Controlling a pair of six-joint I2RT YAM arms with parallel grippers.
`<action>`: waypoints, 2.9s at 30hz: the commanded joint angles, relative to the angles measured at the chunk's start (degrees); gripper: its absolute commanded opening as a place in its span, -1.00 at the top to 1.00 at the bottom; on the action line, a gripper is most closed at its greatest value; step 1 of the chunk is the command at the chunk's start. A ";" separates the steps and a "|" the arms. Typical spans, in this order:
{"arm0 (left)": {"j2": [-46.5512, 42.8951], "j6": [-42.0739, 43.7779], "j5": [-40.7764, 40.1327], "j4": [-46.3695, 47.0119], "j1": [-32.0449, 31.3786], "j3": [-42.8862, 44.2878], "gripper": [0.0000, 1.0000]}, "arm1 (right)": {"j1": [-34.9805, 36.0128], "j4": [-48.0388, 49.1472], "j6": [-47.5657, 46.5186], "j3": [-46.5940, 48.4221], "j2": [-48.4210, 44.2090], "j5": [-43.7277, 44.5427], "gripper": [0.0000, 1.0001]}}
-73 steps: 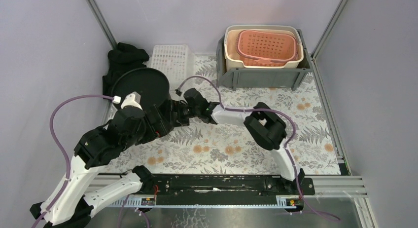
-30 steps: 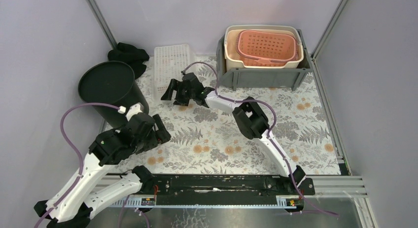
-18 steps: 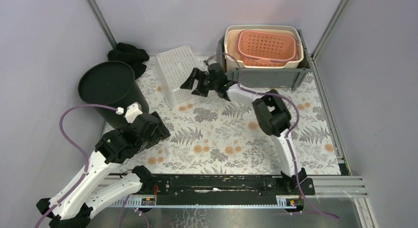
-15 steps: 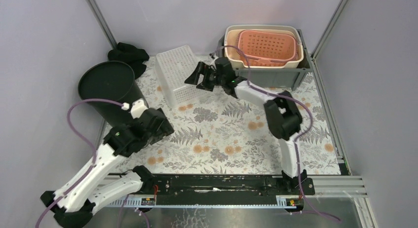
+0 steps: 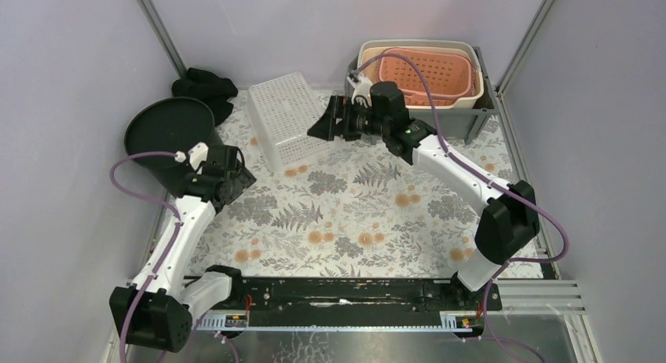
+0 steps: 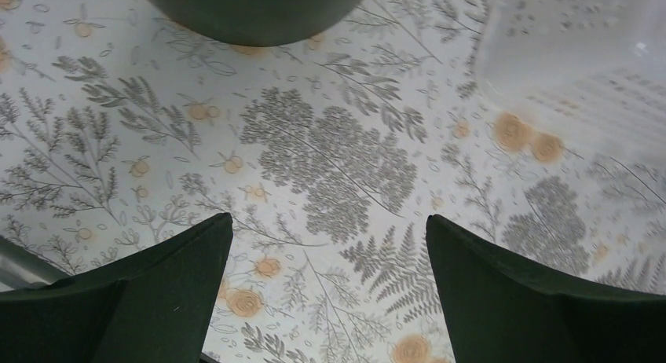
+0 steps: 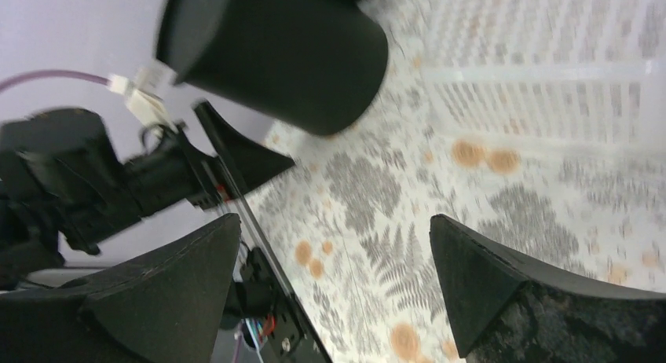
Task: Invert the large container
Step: Move the container to the corner of the board.
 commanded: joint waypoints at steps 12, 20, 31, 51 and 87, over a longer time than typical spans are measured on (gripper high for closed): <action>-1.41 -2.90 -2.21 12.08 15.44 -4.75 -1.00 | -0.02 -4.05 -2.73 -8.10 -3.05 -3.31 -0.94; 4.74 -4.50 -3.67 21.24 19.97 -7.74 -1.00 | -0.02 -5.52 -4.23 -9.86 -4.30 -3.90 -0.94; 20.24 3.63 7.10 37.66 21.93 -5.90 -0.88 | -0.02 -6.67 -4.83 -10.90 -4.43 -3.44 -0.94; 33.08 10.27 15.61 29.50 15.49 14.29 -0.85 | -0.62 -13.80 -6.71 -5.96 -7.23 1.70 -0.95; 32.82 5.58 7.51 22.09 -16.72 18.12 -0.86 | -23.17 -35.84 -17.77 35.40 14.07 23.51 -0.38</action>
